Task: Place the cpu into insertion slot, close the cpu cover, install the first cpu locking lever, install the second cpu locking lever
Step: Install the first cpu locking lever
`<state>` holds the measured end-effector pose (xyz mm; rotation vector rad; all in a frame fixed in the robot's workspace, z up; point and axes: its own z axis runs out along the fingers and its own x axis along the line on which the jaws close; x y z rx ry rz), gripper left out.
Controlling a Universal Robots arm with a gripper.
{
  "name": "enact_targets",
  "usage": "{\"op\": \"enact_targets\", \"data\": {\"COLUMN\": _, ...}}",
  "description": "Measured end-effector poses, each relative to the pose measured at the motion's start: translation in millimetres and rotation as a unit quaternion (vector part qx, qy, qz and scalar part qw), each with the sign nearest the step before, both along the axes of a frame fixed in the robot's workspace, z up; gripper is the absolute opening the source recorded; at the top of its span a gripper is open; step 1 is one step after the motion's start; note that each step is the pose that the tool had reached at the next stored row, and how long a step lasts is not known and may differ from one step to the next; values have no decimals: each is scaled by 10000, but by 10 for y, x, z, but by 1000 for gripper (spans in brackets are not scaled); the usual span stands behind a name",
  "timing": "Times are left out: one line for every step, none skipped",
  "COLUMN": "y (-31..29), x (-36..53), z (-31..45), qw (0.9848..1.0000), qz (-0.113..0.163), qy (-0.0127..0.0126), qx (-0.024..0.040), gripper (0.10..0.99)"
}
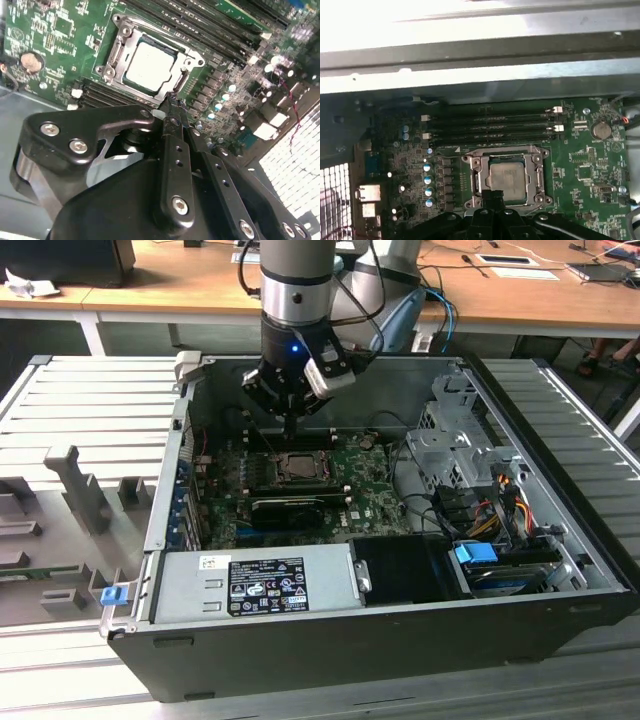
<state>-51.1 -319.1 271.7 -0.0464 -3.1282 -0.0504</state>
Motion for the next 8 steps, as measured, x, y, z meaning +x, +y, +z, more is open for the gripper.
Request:
{"op": "enact_targets", "data": {"y": -1, "x": -58, "z": -14, "qw": 10000, "qz": 75, "qy": -39, "qx": -1, "gripper": 106}}
{"op": "enact_targets", "data": {"y": 0, "x": -121, "z": -25, "qw": 10000, "qz": 73, "qy": -67, "qx": -1, "gripper": 106}}
{"op": "enact_targets", "data": {"y": 0, "x": -167, "z": -35, "qw": 9999, "qz": 75, "qy": -82, "qx": 1, "gripper": 106}}
{"op": "enact_targets", "data": {"y": 0, "x": -207, "z": -41, "qw": 9999, "qz": 74, "qy": -89, "qx": 1, "gripper": 106}}
{"op": "enact_targets", "data": {"y": 0, "x": -286, "z": -51, "qw": 9999, "qz": 75, "qy": -93, "qx": 5, "gripper": 106}}
{"op": "enact_targets", "data": {"y": 0, "x": -389, "z": -59, "qw": 9999, "qz": 75, "qy": -95, "qx": 10, "gripper": 106}}
{"op": "enact_targets", "data": {"y": 1, "x": -464, "z": -65, "qw": 9999, "qz": 75, "qy": -96, "qx": 15, "gripper": 106}}
{"op": "enact_targets", "data": {"y": 8, "x": -572, "z": -77, "qw": 9999, "qz": 77, "qy": -97, "qx": 28, "gripper": 106}}
